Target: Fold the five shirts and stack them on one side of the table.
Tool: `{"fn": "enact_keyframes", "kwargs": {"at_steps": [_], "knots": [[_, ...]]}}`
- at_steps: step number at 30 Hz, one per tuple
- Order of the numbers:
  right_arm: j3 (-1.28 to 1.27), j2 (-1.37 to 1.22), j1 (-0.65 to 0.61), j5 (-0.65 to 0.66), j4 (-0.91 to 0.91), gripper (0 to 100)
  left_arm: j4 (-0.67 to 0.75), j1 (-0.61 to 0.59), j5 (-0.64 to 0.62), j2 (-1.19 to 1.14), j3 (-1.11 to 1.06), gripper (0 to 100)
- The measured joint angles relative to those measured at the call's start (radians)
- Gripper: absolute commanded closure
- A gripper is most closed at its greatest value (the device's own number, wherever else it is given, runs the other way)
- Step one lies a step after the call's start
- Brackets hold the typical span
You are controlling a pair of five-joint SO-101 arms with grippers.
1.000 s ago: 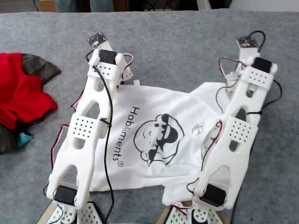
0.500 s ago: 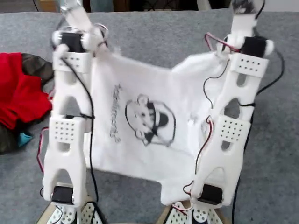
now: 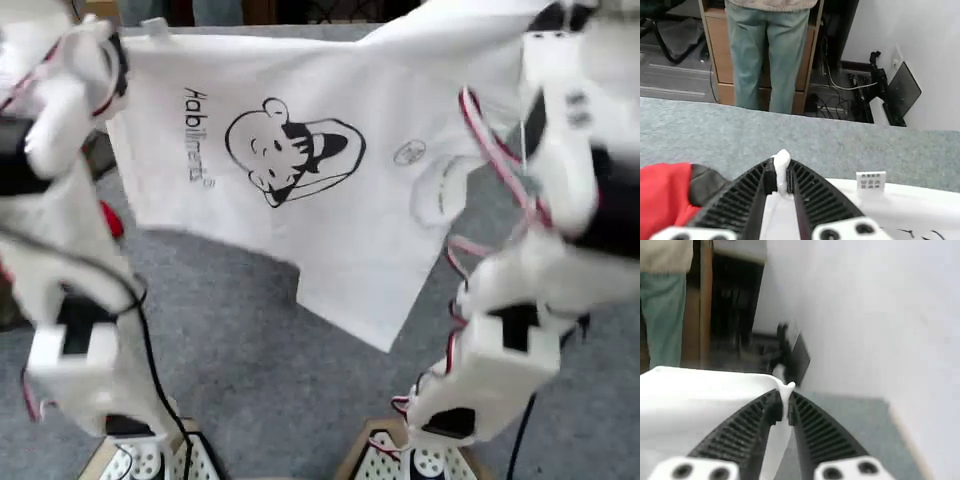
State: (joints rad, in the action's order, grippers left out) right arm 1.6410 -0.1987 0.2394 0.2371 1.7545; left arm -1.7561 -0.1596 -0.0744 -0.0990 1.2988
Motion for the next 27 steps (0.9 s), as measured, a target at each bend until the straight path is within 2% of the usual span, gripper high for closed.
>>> {"fn": "enact_keyframes", "kwargs": {"at_steps": [7, 12, 16, 21, 27], "knots": [[0.002, 0.259, 0.0, 0.0, 0.0, 98.5, -0.002, -0.057, 0.084, 0.529, -0.44, 97], [0.017, 0.439, 0.0, 0.0, 0.0, 98.5, -0.002, -0.13, 0.167, 0.893, -0.672, 97], [-0.066, 0.554, 0.0, 0.037, -0.009, 98.5, -0.002, -0.149, 0.199, 1.12, -0.816, 97], [-0.25, 0.674, 0.0, 0.069, -0.149, 98.5, -0.002, -0.149, 0.206, 1.255, -0.999, 97], [-0.477, 0.776, 0.0, 0.124, -0.376, 98.5, -0.002, -0.149, 0.206, 1.264, -1.062, 97]]}}
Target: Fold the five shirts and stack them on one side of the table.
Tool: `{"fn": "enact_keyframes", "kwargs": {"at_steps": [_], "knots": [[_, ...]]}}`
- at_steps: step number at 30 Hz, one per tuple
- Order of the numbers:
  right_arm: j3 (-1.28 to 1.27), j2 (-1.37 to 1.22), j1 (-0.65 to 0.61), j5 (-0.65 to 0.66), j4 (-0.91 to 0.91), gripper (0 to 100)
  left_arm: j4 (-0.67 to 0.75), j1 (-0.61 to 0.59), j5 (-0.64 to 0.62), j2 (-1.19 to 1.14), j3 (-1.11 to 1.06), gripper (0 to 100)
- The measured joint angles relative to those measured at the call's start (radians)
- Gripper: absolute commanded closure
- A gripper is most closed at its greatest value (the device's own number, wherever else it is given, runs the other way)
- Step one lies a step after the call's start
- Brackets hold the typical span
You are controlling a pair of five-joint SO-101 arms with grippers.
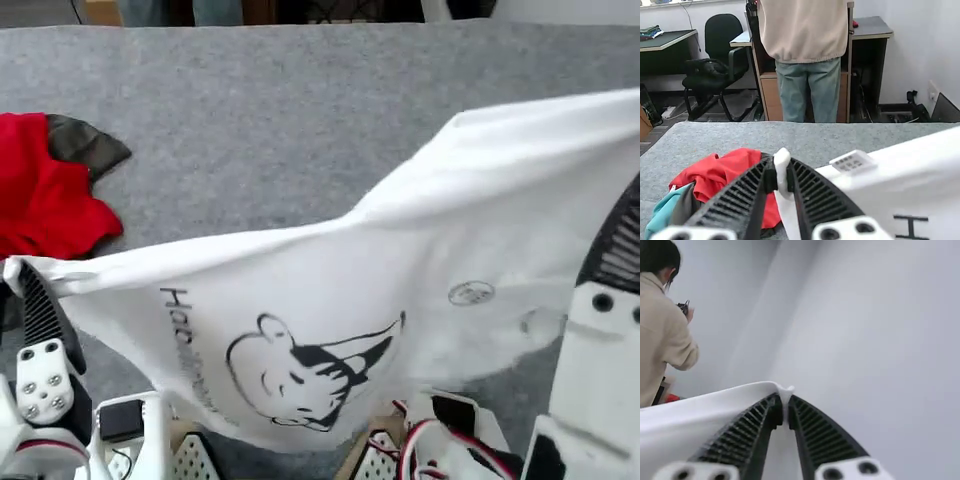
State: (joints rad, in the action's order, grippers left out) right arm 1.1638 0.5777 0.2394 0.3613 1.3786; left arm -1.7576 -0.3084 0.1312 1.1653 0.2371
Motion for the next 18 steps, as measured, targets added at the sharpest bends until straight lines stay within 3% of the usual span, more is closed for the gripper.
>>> {"fn": "enact_keyframes", "kwargs": {"at_steps": [7, 18], "knots": [[-0.153, 0.008, 0.0, 0.038, -0.203, 98.5, 0.101, -0.005, 0.0, 0.0, 0.0, 97], [-0.155, 0.087, 0.0, 0.144, -0.141, 98.5, 0.087, -0.006, 0.0, 0.008, 0.0, 97]]}}
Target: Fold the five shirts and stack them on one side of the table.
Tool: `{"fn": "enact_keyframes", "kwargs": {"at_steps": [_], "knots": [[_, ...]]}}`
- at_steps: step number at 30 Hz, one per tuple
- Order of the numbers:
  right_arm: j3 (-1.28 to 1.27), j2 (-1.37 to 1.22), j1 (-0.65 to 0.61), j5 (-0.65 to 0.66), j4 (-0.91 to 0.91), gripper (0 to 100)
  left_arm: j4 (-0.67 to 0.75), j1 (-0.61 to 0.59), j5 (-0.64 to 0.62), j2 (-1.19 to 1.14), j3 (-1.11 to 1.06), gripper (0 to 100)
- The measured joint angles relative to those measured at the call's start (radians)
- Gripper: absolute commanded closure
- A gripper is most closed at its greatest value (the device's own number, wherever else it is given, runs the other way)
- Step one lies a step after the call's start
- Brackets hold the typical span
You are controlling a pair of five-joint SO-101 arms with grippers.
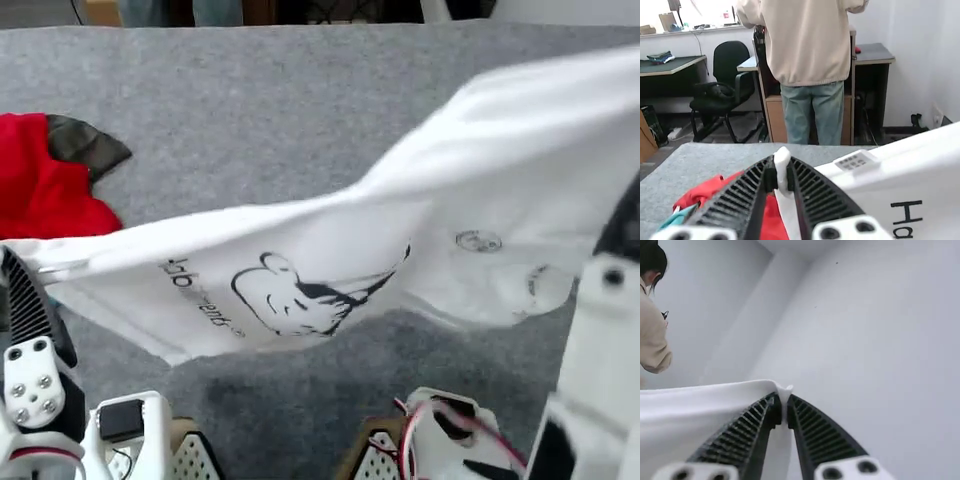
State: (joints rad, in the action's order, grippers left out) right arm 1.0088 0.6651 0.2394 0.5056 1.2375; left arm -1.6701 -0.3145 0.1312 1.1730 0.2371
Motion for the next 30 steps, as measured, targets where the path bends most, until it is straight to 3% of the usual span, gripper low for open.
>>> {"fn": "enact_keyframes", "kwargs": {"at_steps": [10, 16, 21, 28, 30], "knots": [[-0.089, 0.028, 0.0, 0.071, 0.044, 98.5, -0.066, 0.0, 0.0, 0.0, -0.017, 97], [-0.33, -0.025, 0.0, 0.069, -0.069, 98.5, 0.146, 0.0, 0.0, 0.005, -0.313, 97], [-0.634, -0.086, -0.011, 0.069, -0.27, 98.5, 0.483, 0.021, 0.0, 0.003, -0.689, 97], [-1.099, -0.221, -0.115, 0.075, -0.703, 98.5, 1.261, 0.133, 0.006, -0.052, -1.315, 97], [-1.175, -0.284, -0.132, 0.075, -0.83, 98.5, 1.467, 0.14, 0.006, -0.114, -1.389, 97]]}}
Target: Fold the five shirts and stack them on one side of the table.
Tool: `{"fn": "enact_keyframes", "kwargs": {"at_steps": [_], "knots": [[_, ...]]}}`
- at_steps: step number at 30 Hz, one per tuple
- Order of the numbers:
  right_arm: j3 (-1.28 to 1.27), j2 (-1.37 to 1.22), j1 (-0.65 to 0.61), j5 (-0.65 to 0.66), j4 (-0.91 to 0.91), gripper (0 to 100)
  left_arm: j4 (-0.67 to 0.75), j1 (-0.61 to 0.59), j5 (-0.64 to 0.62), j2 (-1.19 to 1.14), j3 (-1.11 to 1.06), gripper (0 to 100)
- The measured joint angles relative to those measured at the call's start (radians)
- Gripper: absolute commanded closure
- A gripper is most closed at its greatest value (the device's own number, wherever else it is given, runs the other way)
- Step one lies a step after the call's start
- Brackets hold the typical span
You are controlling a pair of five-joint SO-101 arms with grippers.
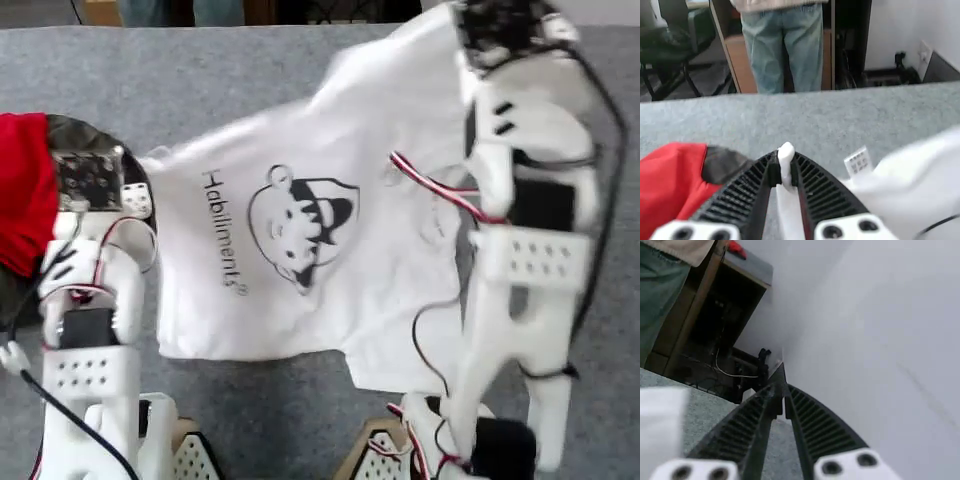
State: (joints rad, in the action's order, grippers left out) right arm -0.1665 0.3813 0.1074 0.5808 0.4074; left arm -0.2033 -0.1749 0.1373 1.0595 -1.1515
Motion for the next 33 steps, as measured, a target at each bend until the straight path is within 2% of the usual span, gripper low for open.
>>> {"fn": "enact_keyframes", "kwargs": {"at_steps": [2, 5, 10, 13, 17, 21, 23, 28, 33], "knots": [[-0.015, -0.08, -0.012, 0.0, -0.107, 98.5, 0.12, 0.006, -0.002, -0.084, 0.006, 97], [-0.005, -0.204, -0.015, 0.0, -0.195, 98.5, 0.169, 0.005, 0.0, -0.261, 0.087, 97], [0.144, -0.394, -0.014, 0.0, -0.114, 98.5, 0.183, -0.008, 0.0, -0.597, 0.331, 97], [0.213, -0.47, -0.029, 0.0, 0.046, 98.5, 0.118, -0.006, 0.0, -0.74, 0.402, 97], [0.224, -0.543, -0.091, 0.0, 0.302, 98.0, -0.028, -0.014, 0.002, -0.818, 0.413, 97], [0.224, -0.624, -0.129, -0.014, 0.532, 88.8, -0.169, -0.044, 0.002, -0.822, 0.414, 97], [0.224, -0.657, -0.146, -0.092, 0.62, 83.5, -0.238, -0.049, 0.002, -0.827, 0.416, 97], [0.226, -0.735, -0.147, -0.305, 0.718, 82.1, -0.387, -0.049, 0.002, -0.838, 0.416, 97], [0.226, -0.865, -0.164, -0.333, 0.763, 83.4, -0.419, -0.051, 0.002, -0.838, 0.411, 97]]}}
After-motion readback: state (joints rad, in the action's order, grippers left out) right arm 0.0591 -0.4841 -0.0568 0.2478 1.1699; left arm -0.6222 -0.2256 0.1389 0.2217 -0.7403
